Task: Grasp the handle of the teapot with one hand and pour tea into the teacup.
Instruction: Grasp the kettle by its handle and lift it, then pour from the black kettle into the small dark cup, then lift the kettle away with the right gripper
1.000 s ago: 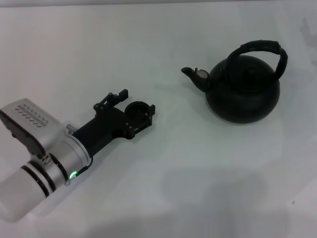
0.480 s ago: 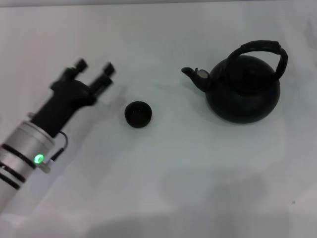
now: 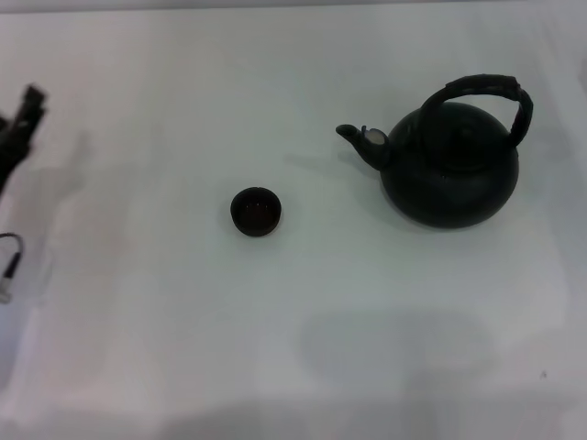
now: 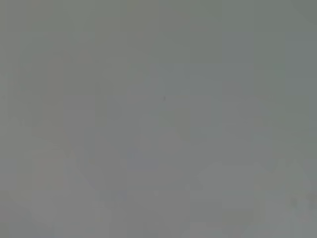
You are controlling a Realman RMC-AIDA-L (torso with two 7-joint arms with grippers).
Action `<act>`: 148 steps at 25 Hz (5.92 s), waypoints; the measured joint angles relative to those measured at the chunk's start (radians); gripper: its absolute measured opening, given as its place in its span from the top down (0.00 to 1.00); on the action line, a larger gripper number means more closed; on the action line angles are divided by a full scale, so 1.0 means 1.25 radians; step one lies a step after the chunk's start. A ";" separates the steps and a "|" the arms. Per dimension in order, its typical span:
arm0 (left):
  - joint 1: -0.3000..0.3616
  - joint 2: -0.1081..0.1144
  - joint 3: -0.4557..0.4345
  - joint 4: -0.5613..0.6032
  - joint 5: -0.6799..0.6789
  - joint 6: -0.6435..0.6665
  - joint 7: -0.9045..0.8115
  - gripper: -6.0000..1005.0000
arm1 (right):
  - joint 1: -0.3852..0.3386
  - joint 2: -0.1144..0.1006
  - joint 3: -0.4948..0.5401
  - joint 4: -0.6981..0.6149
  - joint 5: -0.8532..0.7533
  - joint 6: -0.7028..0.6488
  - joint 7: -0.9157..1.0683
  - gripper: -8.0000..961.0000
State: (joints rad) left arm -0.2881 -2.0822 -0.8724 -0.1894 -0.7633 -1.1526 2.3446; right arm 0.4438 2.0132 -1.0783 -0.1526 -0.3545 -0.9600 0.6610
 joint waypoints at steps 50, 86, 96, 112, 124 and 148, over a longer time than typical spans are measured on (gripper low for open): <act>-0.032 0.003 0.009 0.045 -0.175 0.082 0.117 0.15 | -0.254 0.007 -0.082 -1.018 -1.485 -0.259 1.420 0.22; -0.033 0.004 0.006 0.046 -0.178 0.074 0.119 0.15 | -0.179 0.002 -0.071 -0.905 -1.399 -0.184 1.417 0.42; -0.036 0.005 0.004 0.049 -0.179 0.073 0.119 0.15 | -0.177 0.001 -0.076 -0.897 -1.396 -0.186 1.416 0.60; -0.031 0.005 0.007 0.052 -0.177 0.067 0.119 0.15 | -0.176 0.002 -0.073 -0.892 -1.367 -0.187 1.417 0.76; -0.020 0.005 0.007 0.052 -0.175 0.051 0.118 0.15 | -0.129 -0.002 -0.086 -0.906 -1.356 -0.188 1.410 0.78; -0.027 0.005 0.006 0.050 -0.175 0.049 0.118 0.16 | -0.032 -0.003 -0.352 -0.977 -1.410 0.040 1.279 0.79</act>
State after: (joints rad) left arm -0.3216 -2.0755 -0.8651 -0.1264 -0.9817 -1.0907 2.4927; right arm 0.4041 2.0097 -1.5180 -1.3741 -2.1167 -0.9104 2.2596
